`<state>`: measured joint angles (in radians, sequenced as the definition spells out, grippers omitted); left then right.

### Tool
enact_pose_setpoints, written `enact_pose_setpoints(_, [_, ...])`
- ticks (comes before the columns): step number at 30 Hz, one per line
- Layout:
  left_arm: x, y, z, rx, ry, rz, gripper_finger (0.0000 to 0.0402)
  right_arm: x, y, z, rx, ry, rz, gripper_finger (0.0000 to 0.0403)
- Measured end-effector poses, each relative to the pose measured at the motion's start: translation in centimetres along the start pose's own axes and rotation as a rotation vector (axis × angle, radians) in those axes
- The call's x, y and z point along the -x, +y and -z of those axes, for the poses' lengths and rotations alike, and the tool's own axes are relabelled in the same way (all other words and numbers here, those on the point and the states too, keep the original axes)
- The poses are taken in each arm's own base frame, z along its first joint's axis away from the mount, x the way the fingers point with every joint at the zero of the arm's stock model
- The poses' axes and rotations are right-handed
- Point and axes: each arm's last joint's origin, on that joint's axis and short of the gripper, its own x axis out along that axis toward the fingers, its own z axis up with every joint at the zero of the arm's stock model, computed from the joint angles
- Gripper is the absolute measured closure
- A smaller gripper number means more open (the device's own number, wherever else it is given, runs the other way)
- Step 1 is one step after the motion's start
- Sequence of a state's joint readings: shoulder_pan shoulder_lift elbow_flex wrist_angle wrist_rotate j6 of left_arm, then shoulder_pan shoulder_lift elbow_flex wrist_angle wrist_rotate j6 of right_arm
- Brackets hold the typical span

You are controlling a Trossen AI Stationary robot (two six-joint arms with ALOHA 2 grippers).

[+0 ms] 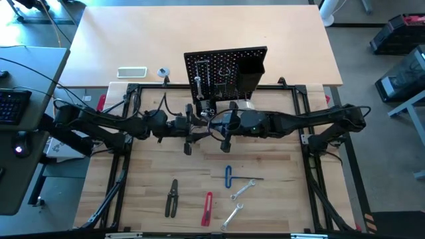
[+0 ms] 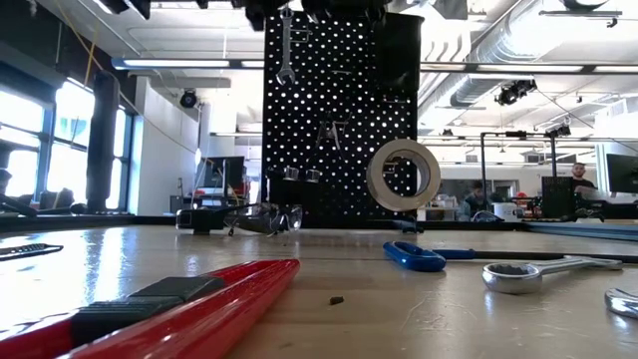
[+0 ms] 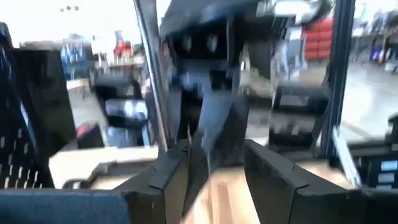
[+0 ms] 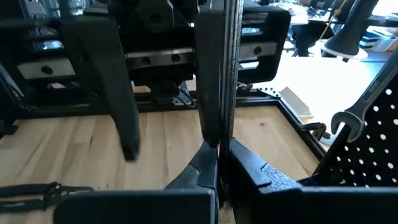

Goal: Hang tools onto peg board
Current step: Hang the top left wrench on the pegboard

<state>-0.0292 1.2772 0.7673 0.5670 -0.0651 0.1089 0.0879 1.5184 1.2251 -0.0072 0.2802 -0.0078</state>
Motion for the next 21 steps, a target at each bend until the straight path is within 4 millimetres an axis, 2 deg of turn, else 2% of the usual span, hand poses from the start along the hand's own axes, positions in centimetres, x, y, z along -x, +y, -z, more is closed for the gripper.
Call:
enact_pose_setpoints(4, [0.6, 0.2, -0.2, -0.005, 0.034, -0.053, 0.0259, 0.0, -0.1, 0.0, 0.000, 0.004, 0.009, 0.0396])
enact_pose_setpoints(9, [1.1, 0.6, -1.4, -0.026, -0.041, -0.104, 0.0259, 0.0, 0.1, 0.0, 0.000, 0.001, -0.020, 0.0396])
enact_pose_setpoints(17, [0.0, 1.1, -0.1, -0.008, -0.015, -0.094, 0.0259, 0.1, 0.1, -0.2, 0.012, -0.016, -0.028, 0.0396])
enact_pose_setpoints(21, [-0.3, 1.1, -0.1, -0.005, -0.052, -0.082, 0.0260, 0.1, 0.2, -0.2, 0.009, -0.022, -0.031, 0.0396])
